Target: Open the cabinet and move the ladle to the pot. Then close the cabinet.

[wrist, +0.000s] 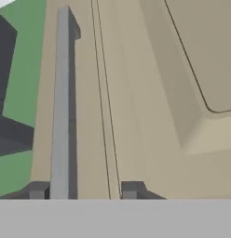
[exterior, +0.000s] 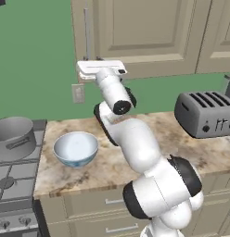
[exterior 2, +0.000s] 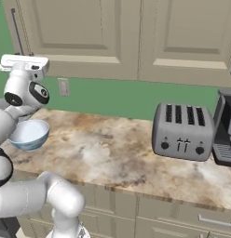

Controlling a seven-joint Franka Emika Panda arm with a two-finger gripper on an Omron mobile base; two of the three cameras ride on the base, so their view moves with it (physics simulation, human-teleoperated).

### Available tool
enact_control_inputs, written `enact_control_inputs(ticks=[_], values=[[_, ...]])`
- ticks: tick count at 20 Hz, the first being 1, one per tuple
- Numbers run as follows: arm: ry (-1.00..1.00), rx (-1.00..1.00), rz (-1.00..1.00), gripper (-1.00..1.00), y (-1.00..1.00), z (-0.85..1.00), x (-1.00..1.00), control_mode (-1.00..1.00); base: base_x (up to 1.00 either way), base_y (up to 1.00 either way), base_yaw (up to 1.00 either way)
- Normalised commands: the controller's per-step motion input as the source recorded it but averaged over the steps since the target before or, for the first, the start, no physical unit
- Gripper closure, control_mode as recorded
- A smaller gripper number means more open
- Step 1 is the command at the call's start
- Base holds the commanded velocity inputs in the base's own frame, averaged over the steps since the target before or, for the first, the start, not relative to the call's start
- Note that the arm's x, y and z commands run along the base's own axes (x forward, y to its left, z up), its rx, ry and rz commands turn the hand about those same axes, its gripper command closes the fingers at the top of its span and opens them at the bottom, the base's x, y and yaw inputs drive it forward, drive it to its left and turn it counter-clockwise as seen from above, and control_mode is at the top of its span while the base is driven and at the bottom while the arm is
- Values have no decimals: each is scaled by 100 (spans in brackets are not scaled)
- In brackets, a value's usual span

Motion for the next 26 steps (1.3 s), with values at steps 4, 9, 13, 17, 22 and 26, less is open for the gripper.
enact_control_inputs(ticks=[4, 9, 13, 17, 22, 26], values=[[61, -2, -63, 100, -34, 53, 0, -100, 0, 0, 0], [58, 0, -58, 100, -54, 76, -11, -100, 0, 0, 0], [51, 1, -47, 100, -57, 87, -46, -100, 0, 0, 0], [50, 0, -37, 100, -51, 83, -73, -100, 0, 0, 0], [45, 0, -38, 100, -48, 67, -79, -100, 0, 0, 0], [34, -5, -37, 100, -46, 29, -92, -100, 0, 0, 0]])
